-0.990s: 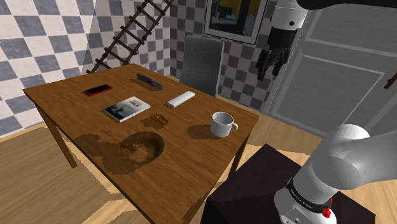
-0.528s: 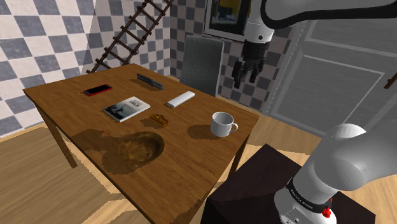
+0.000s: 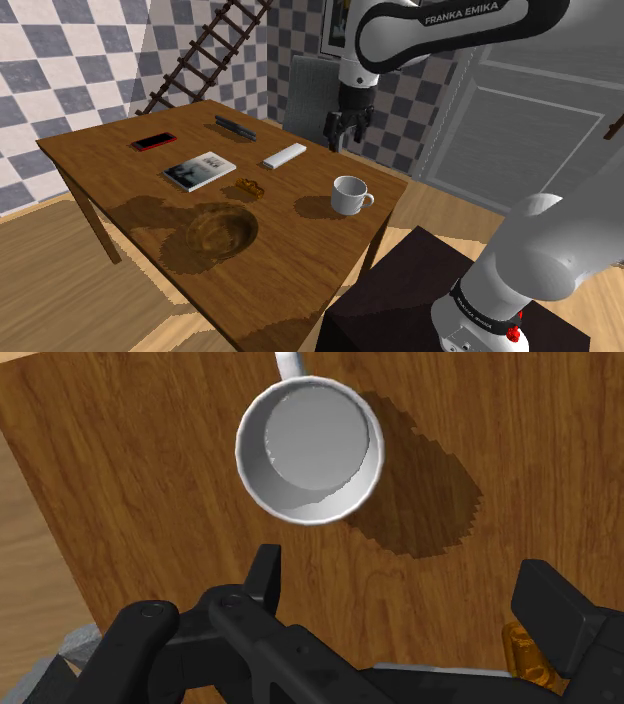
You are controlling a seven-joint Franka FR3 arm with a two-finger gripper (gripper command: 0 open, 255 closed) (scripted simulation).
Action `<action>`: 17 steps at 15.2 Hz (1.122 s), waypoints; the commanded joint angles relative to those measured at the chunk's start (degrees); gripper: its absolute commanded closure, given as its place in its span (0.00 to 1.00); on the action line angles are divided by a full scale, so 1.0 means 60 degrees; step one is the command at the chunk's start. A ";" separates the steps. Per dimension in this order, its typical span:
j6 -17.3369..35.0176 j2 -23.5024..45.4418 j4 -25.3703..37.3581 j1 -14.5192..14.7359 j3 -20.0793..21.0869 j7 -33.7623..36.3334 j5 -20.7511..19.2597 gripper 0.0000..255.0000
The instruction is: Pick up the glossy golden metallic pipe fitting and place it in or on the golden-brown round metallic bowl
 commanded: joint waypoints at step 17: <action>0.2245 0.6143 0.4004 0.0813 0.0905 0.1202 -0.0344 0.00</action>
